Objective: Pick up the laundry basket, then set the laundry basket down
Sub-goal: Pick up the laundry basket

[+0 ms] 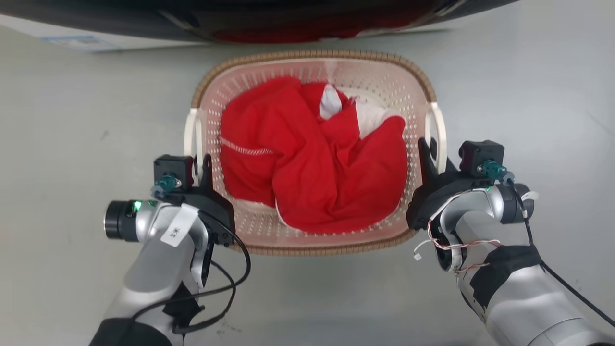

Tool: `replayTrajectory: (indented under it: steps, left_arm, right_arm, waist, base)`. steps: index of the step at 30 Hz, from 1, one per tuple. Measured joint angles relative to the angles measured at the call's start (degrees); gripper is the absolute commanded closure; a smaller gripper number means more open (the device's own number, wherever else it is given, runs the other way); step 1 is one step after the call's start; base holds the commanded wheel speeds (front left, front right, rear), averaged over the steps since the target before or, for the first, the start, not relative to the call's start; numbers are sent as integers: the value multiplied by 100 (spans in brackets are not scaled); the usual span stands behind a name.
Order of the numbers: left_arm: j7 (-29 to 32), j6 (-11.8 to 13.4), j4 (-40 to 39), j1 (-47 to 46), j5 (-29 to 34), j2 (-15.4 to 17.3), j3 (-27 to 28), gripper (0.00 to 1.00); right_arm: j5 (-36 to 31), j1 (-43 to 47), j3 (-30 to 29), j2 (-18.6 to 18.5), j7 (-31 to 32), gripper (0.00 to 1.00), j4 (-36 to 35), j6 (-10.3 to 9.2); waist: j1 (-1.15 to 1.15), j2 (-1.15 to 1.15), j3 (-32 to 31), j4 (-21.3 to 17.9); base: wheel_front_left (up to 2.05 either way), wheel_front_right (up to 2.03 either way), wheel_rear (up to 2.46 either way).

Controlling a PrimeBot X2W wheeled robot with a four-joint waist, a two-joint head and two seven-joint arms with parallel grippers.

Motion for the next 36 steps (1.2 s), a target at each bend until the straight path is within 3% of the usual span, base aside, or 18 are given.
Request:
replayTrajectory:
  steps: [13,36]
  left_arm:
    - [726,96,66,343,-678,26,-691,100]
    - [1594,188,179,1350,-1430,82,-1551,100]
  right_arm:
    - [611,161,558,9,738,100,379,0]
    - [1486,1162,1443,5,1661,100,446,-2]
  waist:
    - [-1,0,-1077,5]
    - [0,-1,-3047,39]
  base:
    - [0,0,0]
    - [0,0,0]
